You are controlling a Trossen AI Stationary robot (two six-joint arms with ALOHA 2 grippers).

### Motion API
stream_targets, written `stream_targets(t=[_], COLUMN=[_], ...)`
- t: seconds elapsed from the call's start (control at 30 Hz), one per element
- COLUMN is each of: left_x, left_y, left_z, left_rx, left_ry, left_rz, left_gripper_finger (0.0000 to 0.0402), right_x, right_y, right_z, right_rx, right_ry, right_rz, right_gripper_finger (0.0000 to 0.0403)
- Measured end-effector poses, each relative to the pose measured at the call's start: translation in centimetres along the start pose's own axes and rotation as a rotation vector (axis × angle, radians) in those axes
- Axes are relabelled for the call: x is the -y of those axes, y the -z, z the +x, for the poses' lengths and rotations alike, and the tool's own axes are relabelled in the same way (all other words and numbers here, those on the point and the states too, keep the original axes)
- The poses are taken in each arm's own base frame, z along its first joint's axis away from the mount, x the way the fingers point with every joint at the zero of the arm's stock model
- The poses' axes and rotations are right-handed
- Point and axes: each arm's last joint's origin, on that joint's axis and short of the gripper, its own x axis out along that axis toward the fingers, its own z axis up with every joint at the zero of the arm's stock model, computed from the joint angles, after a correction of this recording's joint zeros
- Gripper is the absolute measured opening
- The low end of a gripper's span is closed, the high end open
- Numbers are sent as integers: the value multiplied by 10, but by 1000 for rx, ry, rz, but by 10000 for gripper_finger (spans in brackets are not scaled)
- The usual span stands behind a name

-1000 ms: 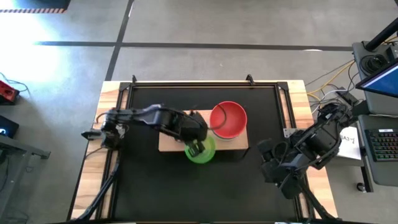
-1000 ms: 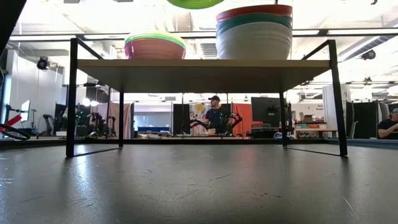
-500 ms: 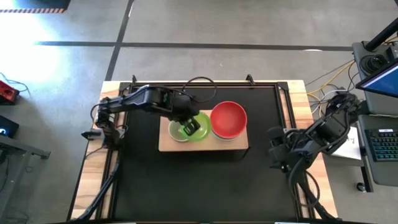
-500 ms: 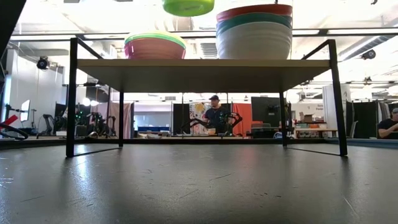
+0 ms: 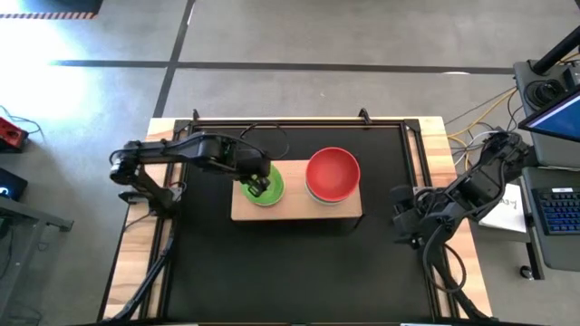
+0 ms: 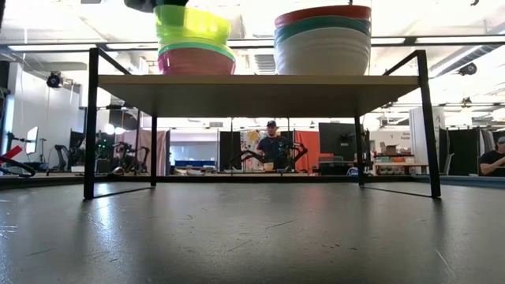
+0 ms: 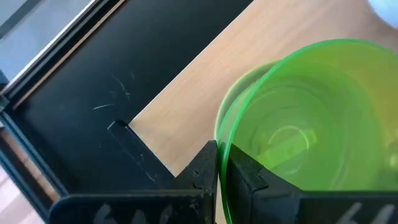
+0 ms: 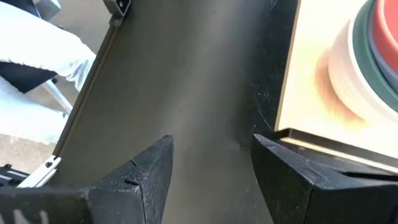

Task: Place and stack bowls onto a shelf
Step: Stack the small light green bowl on top of the small yellow bowl on the shelf

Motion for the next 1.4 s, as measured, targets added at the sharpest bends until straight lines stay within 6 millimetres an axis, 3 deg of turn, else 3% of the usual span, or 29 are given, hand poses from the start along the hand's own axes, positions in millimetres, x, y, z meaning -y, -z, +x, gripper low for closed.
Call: stream_targets(t=[0.37,1.17,1.4], left_x=[-20,-10,-11], left_y=[15,18,18], left_z=[10,27,29], left_rx=[96,87,102], left_ry=[59,151,124], left_rz=[-56,-31,-27], left_gripper_finger=[0,1,40], right_x=[-1,3,3], right_y=[2,24,25], right_z=[10,25,26], right_rx=[12,12,10], right_ry=[-5,-5,-4], right_rz=[-30,-55,-67], right_gripper_finger=[203,203,203])
